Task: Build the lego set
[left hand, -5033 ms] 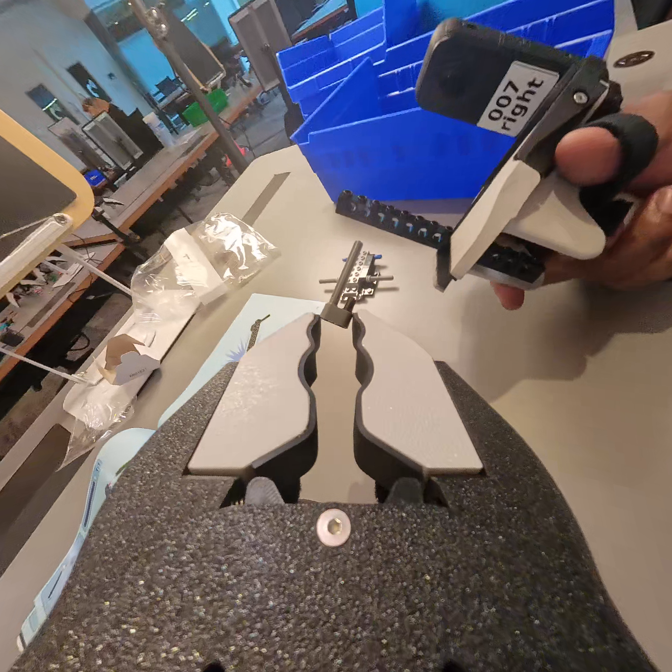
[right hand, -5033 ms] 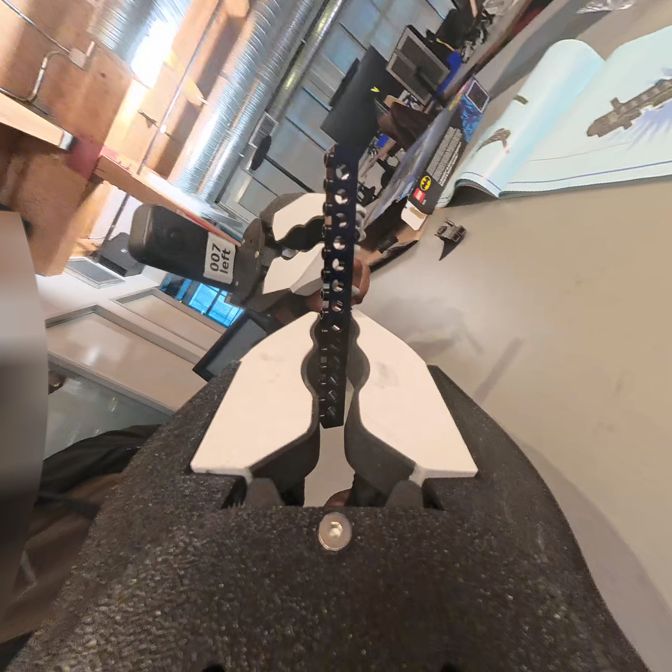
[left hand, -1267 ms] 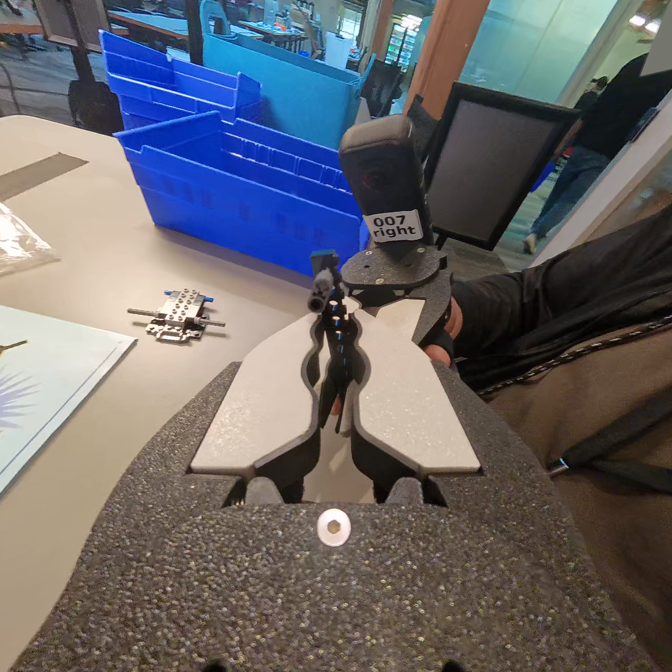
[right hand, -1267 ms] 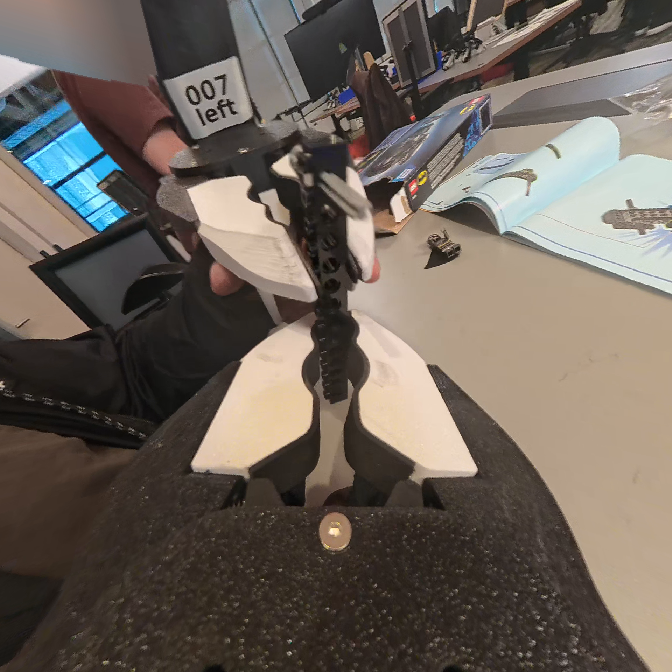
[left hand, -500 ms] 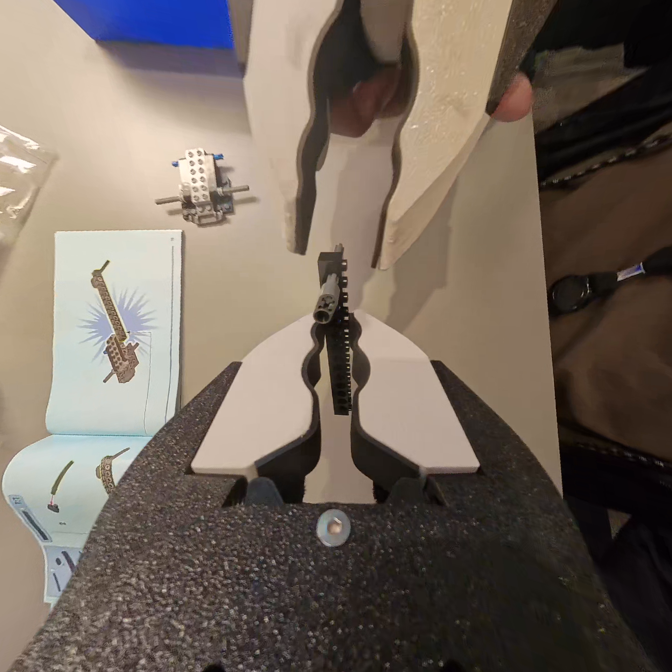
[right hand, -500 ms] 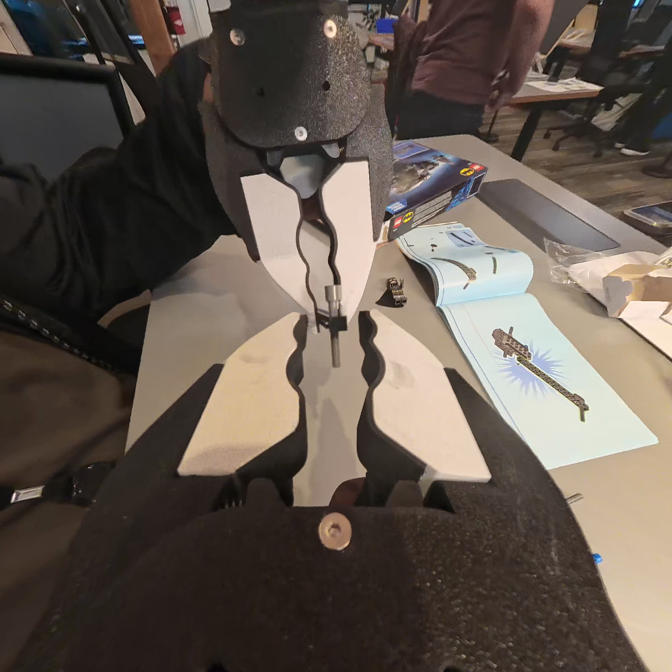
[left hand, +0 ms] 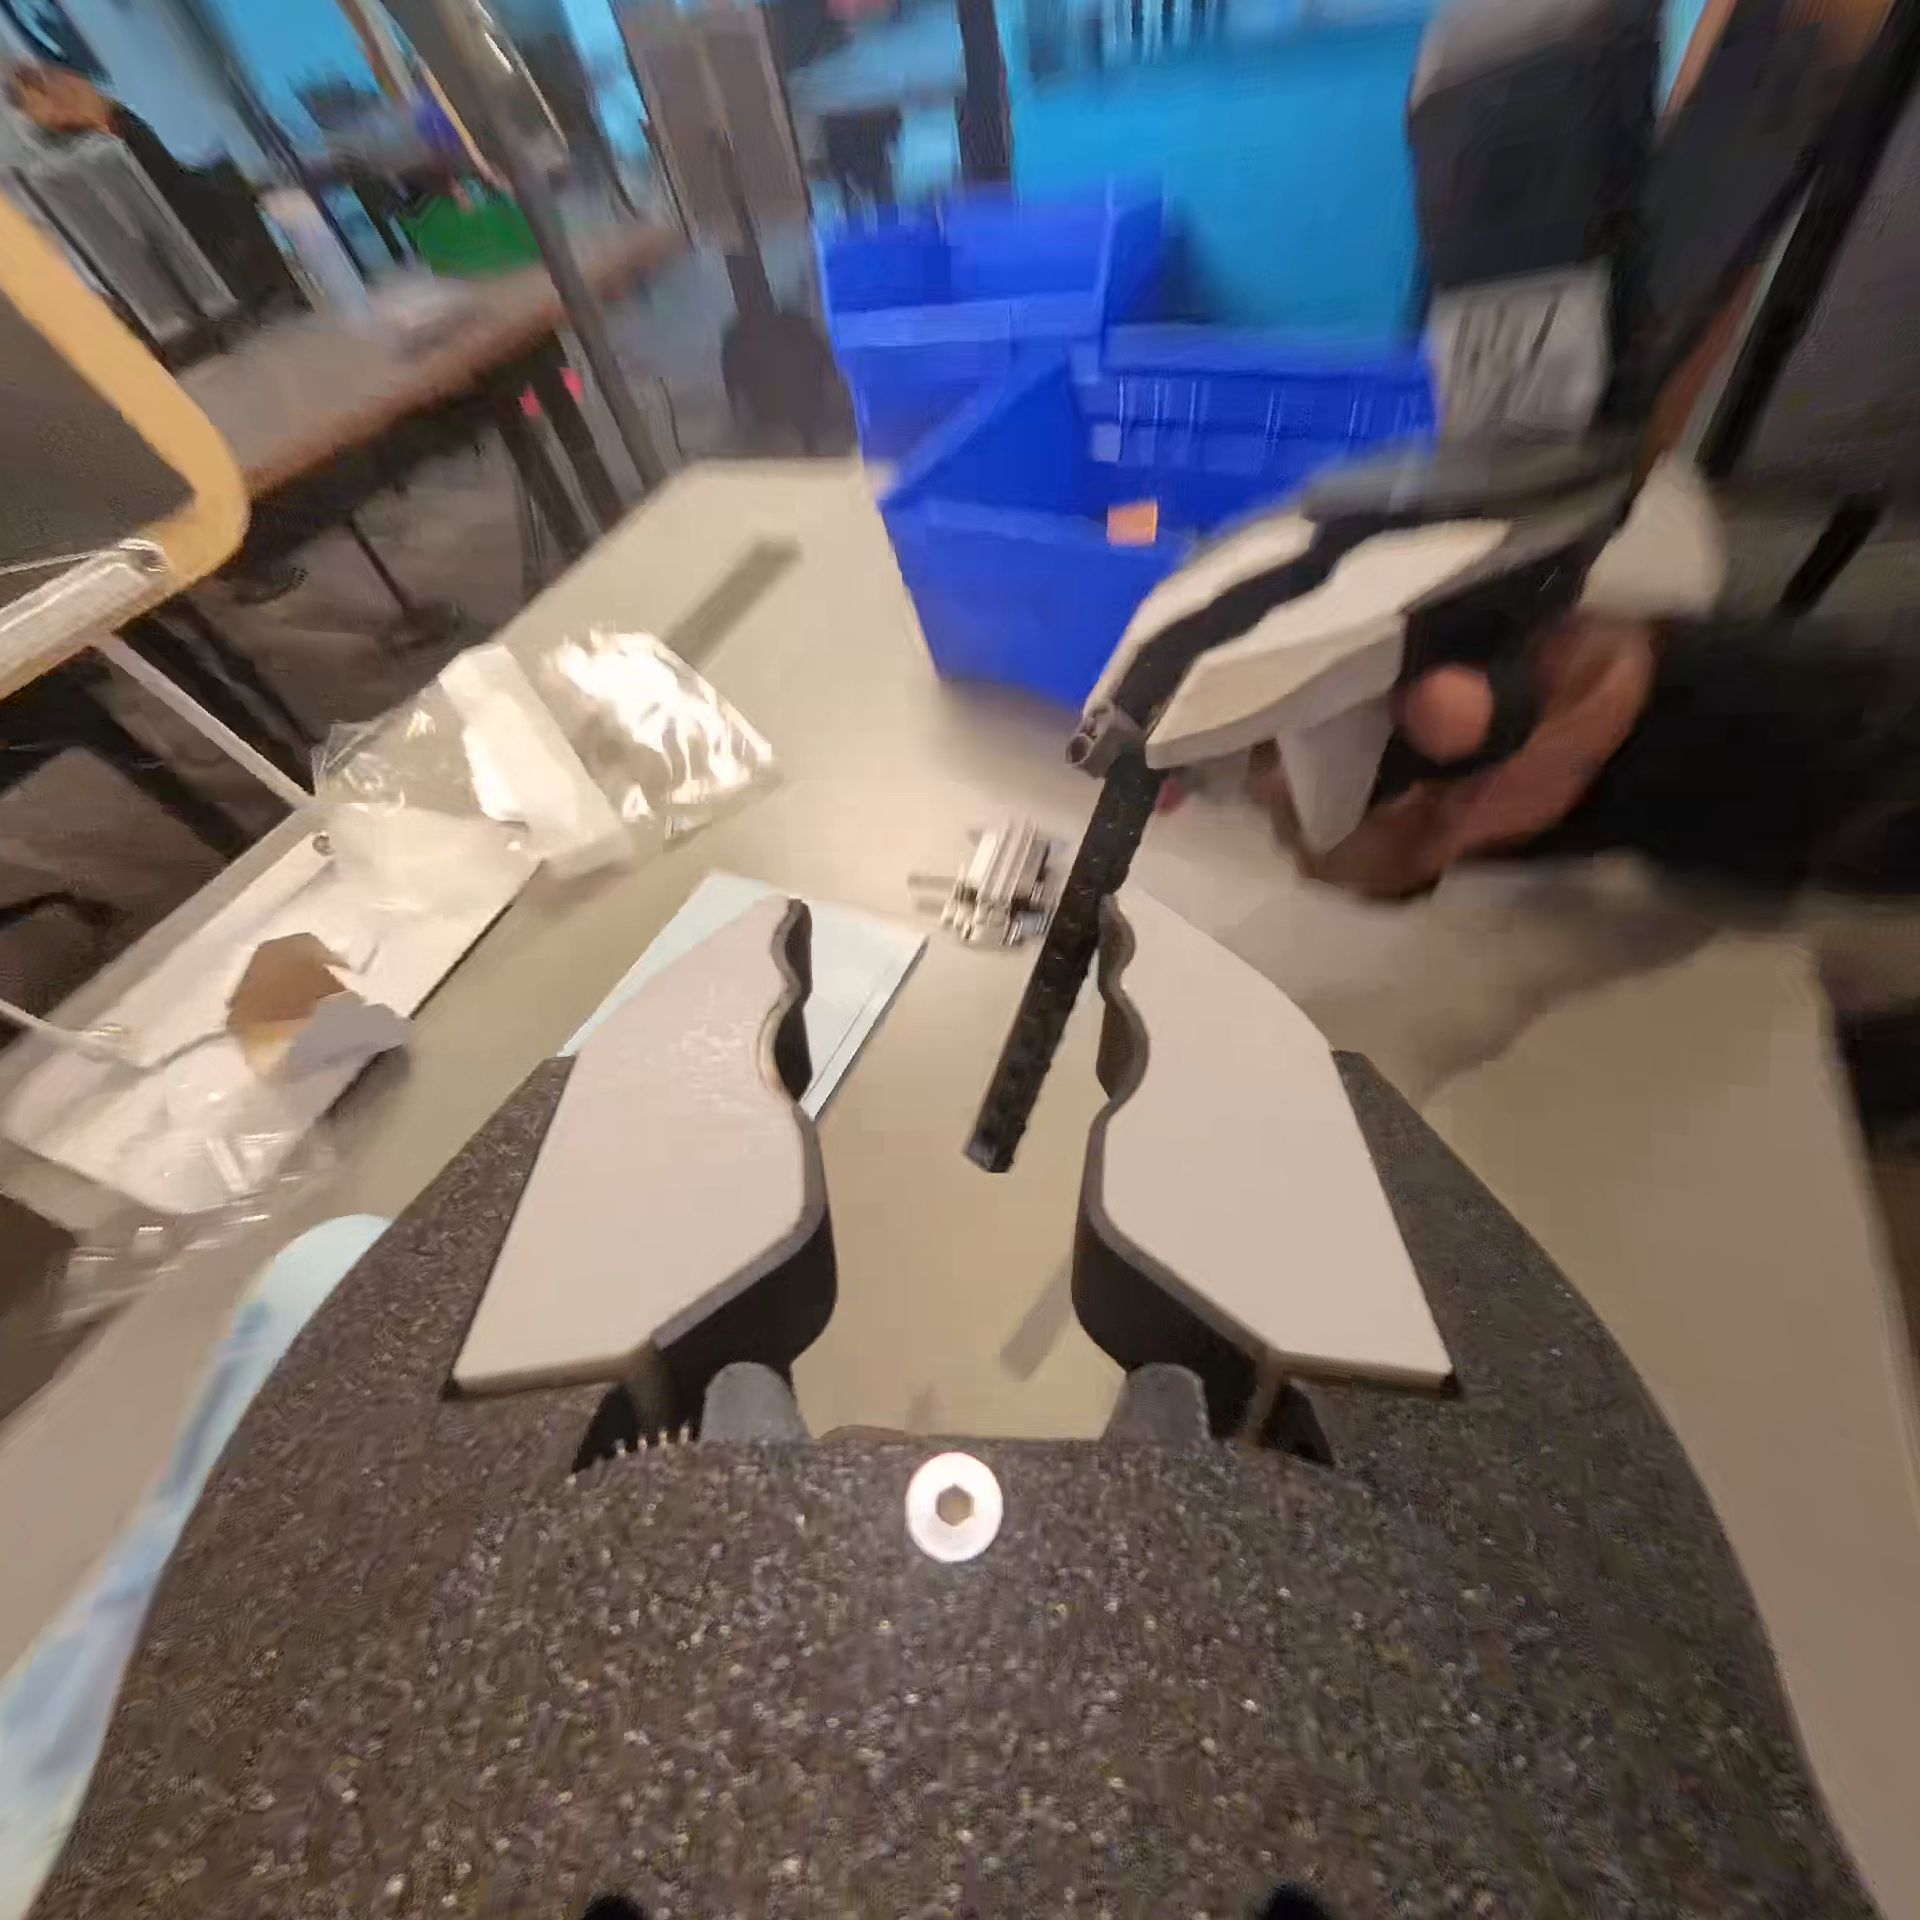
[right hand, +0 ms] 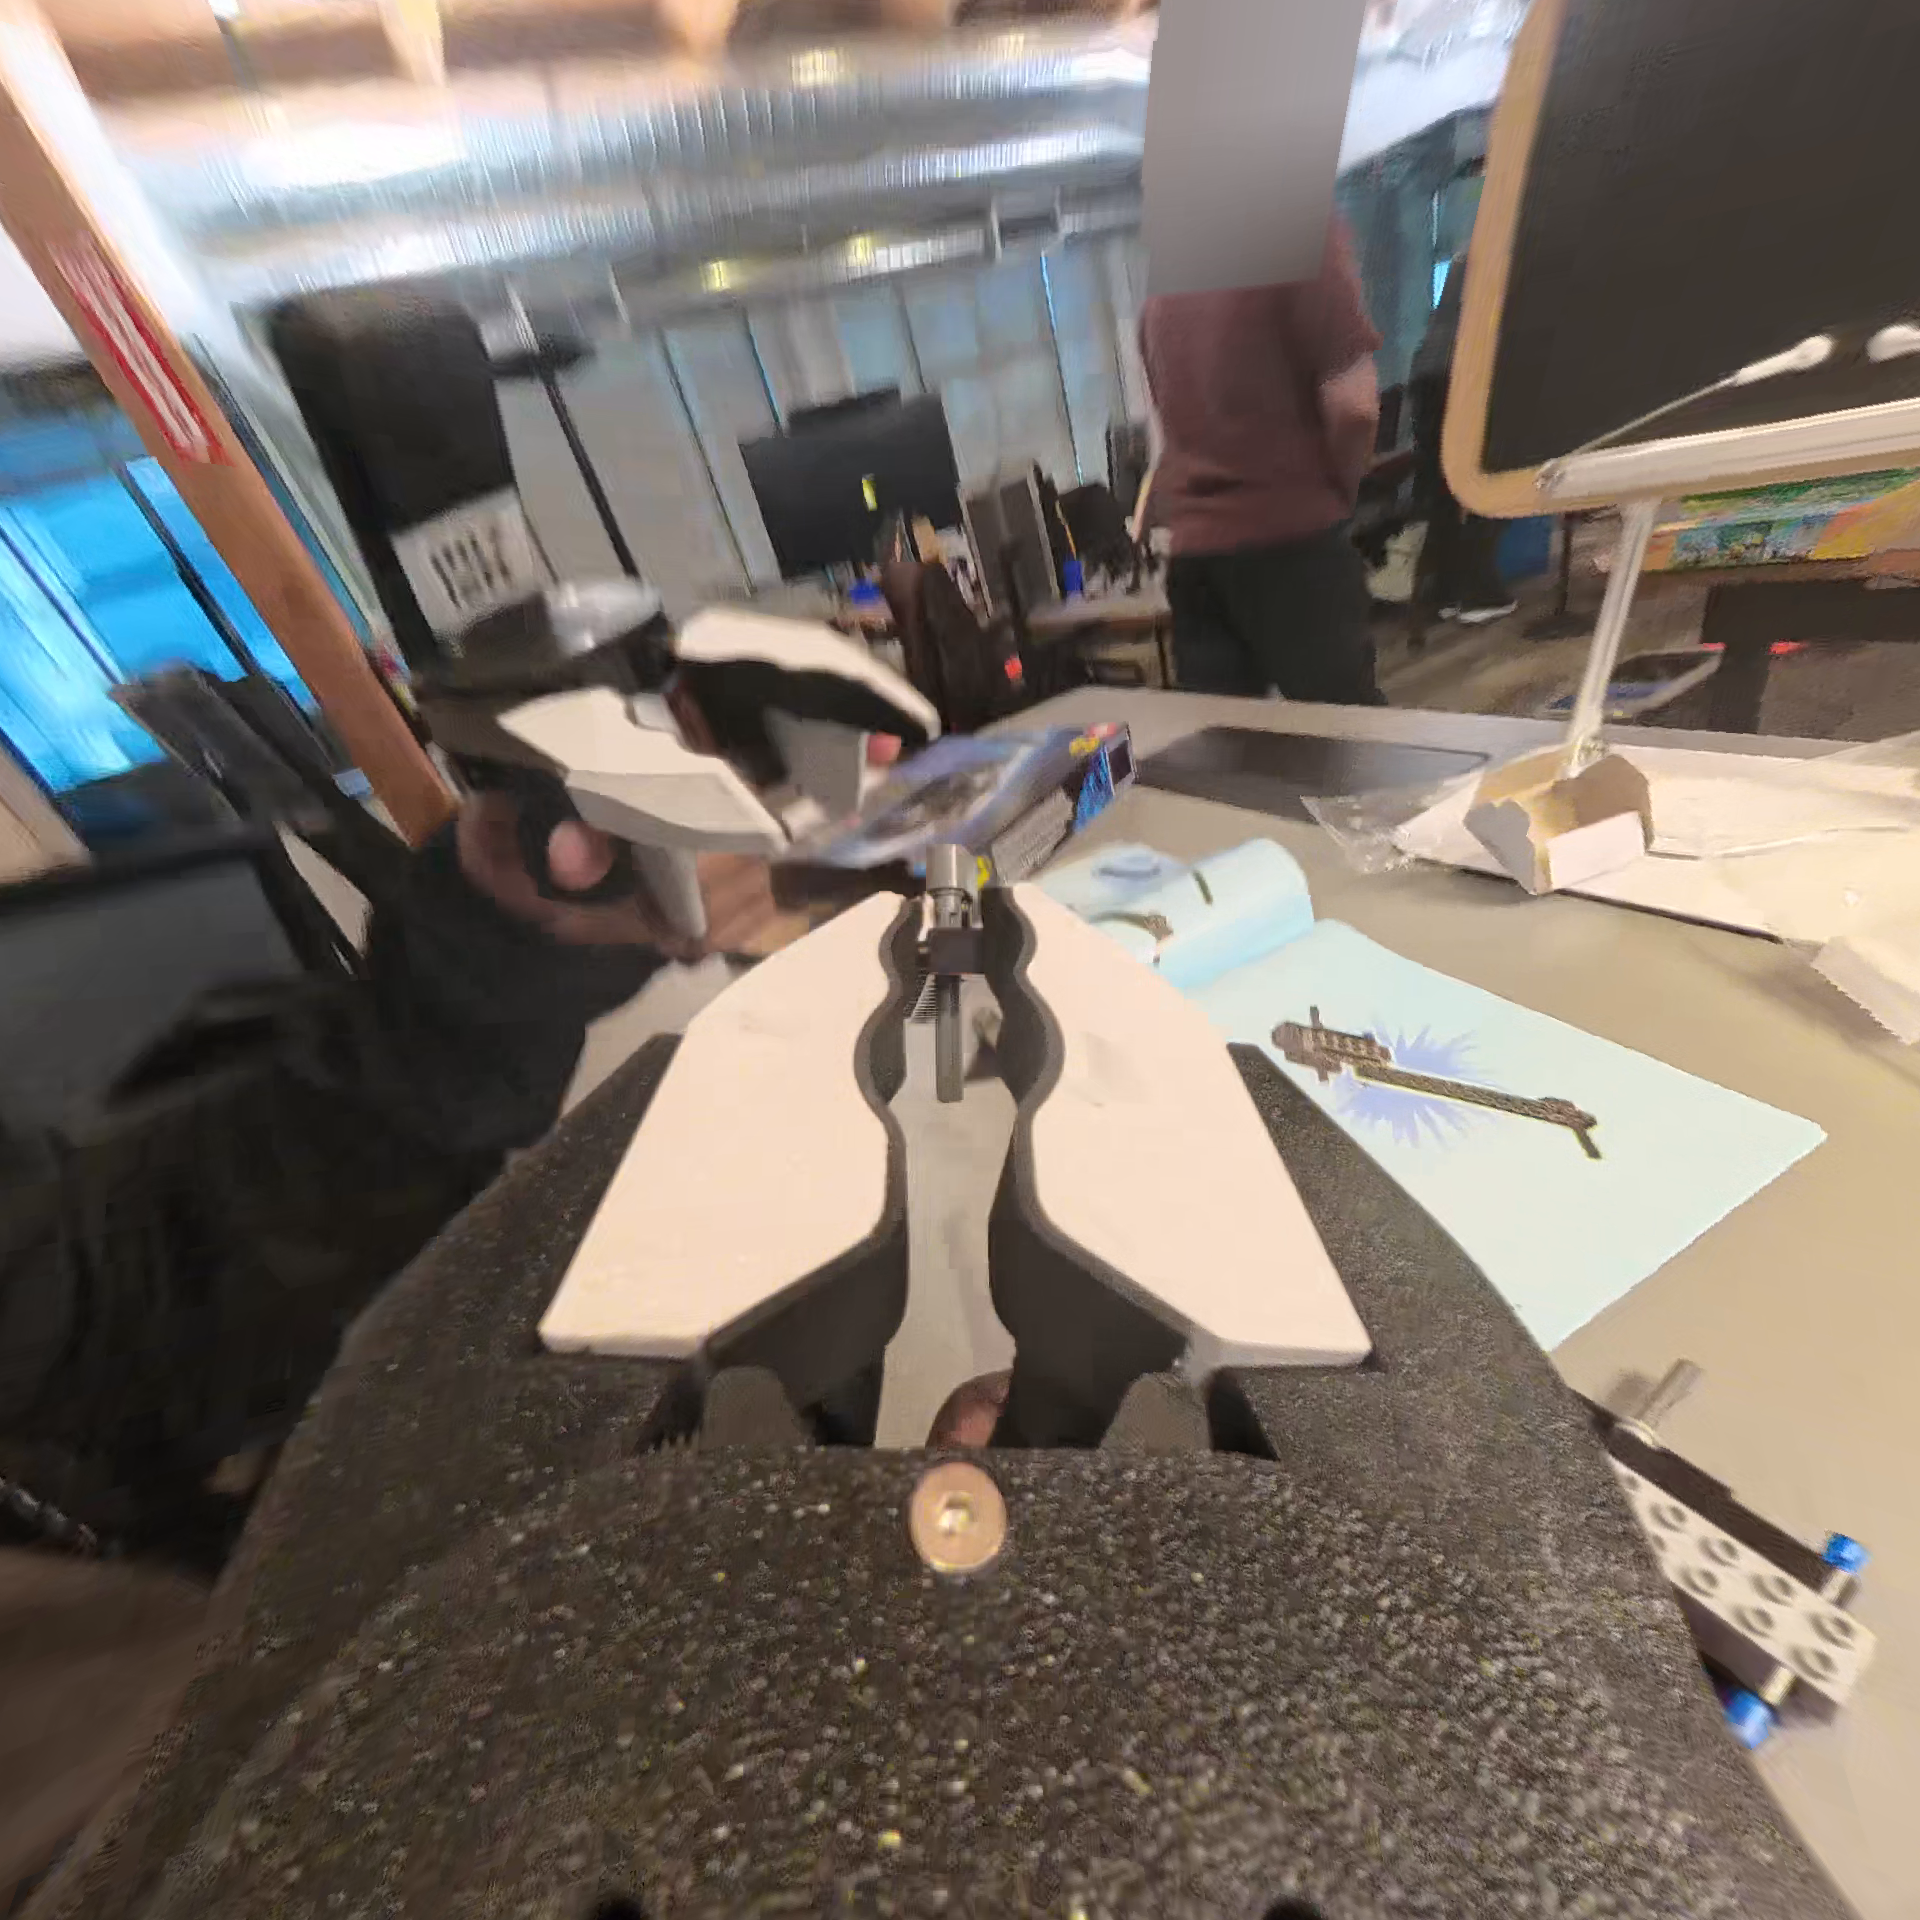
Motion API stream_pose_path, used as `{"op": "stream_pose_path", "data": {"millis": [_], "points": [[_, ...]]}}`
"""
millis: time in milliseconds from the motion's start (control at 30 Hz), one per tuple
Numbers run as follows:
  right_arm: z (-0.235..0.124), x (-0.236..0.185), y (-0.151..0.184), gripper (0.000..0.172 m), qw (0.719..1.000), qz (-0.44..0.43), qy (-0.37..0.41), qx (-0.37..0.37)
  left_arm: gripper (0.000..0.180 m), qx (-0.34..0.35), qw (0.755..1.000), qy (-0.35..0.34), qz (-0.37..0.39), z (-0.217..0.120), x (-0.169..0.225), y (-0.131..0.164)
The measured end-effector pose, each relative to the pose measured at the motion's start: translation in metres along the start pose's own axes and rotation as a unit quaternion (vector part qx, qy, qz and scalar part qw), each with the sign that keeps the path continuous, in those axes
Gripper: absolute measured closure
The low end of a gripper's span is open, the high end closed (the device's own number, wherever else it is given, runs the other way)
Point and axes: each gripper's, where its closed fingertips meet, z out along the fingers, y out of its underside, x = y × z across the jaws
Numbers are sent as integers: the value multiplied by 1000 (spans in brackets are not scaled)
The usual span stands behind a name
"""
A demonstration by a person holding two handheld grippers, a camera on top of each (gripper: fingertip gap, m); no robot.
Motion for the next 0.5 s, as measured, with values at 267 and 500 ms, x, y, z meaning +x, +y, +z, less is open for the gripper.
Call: {"op": "stream_pose_path", "data": {"millis": [267,500], "points": [[-17,4,-40,160,981,86,-31,171,156,8,957,218,-189,-5,60,27],[-21,-24,-48,159,966,75,-87,233,134,195,935,159,-251,27,50,-16]]}}
